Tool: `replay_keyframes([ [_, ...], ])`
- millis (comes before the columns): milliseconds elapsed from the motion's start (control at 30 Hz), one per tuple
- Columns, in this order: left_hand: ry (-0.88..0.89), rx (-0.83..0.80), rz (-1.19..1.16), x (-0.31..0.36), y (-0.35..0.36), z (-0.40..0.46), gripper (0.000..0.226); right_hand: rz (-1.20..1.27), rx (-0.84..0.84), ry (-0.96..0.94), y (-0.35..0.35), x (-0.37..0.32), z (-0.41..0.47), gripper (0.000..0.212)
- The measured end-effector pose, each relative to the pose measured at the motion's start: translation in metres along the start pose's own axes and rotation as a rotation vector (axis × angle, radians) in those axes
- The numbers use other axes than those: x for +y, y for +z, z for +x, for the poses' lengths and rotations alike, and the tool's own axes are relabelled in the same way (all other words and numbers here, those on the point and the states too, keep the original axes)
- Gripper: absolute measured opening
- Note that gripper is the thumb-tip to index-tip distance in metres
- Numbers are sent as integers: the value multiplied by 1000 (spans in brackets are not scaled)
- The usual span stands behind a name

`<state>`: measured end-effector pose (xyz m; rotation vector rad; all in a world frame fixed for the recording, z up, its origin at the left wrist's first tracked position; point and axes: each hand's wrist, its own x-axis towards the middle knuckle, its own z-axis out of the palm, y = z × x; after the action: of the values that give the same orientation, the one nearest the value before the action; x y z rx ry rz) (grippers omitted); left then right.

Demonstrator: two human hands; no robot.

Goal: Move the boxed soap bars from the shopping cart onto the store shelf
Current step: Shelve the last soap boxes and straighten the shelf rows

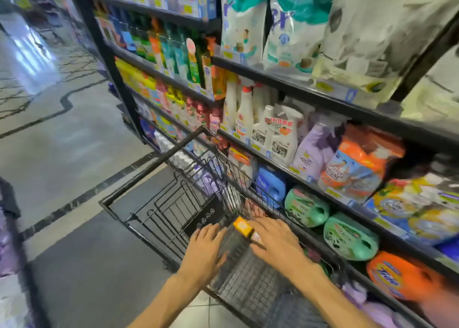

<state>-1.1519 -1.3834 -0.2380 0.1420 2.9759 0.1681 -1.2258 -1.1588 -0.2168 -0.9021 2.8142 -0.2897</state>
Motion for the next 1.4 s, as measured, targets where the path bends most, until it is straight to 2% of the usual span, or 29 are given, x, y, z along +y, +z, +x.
replay_keyframes([
  [133,158,-98,8,-6,14,68,55,44,-22,162,5,26,14,58],
  [233,190,-241,2,-18,35,110,53,84,-20,294,24,42,25,55],
  [300,209,-265,-38,-29,62,136,58,129,-46,397,46,49,31,53],
  [467,119,-449,-100,-50,140,199,64,202,-120,613,124,61,51,55],
  [567,36,-515,-145,-55,194,235,63,275,-169,652,172,68,69,68],
  [633,-1,-555,-157,-56,228,258,60,267,-207,701,200,73,82,65],
  [700,13,-567,-133,-58,262,280,62,275,-126,733,229,79,91,54],
  [833,-55,-518,-197,-59,319,324,80,309,-129,789,270,91,105,56],
  [933,-94,-459,-260,-67,357,353,97,405,-32,773,298,101,108,52],
  [1000,-93,-447,-266,-71,376,364,101,425,-27,803,311,103,106,48],
  [1300,-167,-439,-298,-69,396,376,98,569,-91,905,332,106,104,49],
  [1400,-106,-334,-330,-70,394,368,81,563,-86,952,339,111,111,47],
])
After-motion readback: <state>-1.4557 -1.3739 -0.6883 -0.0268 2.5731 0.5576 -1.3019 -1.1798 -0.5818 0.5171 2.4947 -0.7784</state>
